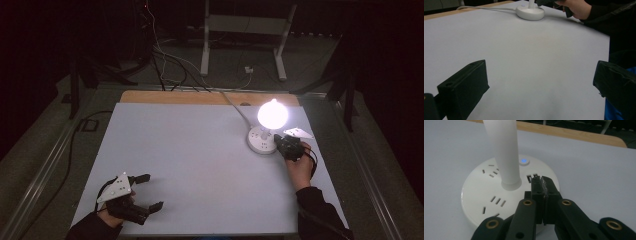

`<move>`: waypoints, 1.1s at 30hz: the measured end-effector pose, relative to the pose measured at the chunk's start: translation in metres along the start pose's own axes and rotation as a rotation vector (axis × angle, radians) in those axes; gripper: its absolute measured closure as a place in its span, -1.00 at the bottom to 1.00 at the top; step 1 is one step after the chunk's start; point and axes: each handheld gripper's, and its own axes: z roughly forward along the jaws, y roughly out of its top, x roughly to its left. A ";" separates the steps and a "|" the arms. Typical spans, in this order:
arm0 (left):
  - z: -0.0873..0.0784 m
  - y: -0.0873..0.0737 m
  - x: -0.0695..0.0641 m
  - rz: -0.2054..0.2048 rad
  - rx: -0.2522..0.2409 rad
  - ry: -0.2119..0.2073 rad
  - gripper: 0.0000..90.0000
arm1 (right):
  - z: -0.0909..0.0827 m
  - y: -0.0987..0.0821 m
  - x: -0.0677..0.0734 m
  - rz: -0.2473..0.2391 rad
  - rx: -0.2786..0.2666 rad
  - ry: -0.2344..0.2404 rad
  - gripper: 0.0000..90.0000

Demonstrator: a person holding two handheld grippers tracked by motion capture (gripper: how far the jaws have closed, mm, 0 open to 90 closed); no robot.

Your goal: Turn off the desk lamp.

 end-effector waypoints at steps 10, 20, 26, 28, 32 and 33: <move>0.000 0.000 0.000 0.000 0.001 0.001 -0.99 | 0.002 -0.003 0.001 -0.015 0.000 -0.001 0.98; 0.000 0.000 0.001 -0.005 -0.006 0.001 -0.99 | -0.007 0.005 -0.003 -0.013 -0.041 0.012 0.93; 0.000 0.000 0.000 0.001 0.001 0.000 -0.99 | -0.023 0.014 -0.012 0.042 -0.103 0.007 0.70; -0.001 0.000 0.000 0.001 0.002 0.003 -0.99 | -0.024 0.013 -0.012 0.047 -0.113 0.012 0.54; 0.000 0.000 0.000 0.000 0.001 0.002 -0.99 | -0.026 0.013 -0.011 0.051 -0.114 0.074 0.01; 0.000 0.000 0.000 0.002 0.003 0.002 -0.99 | -0.026 0.013 -0.010 0.047 -0.105 0.073 -0.10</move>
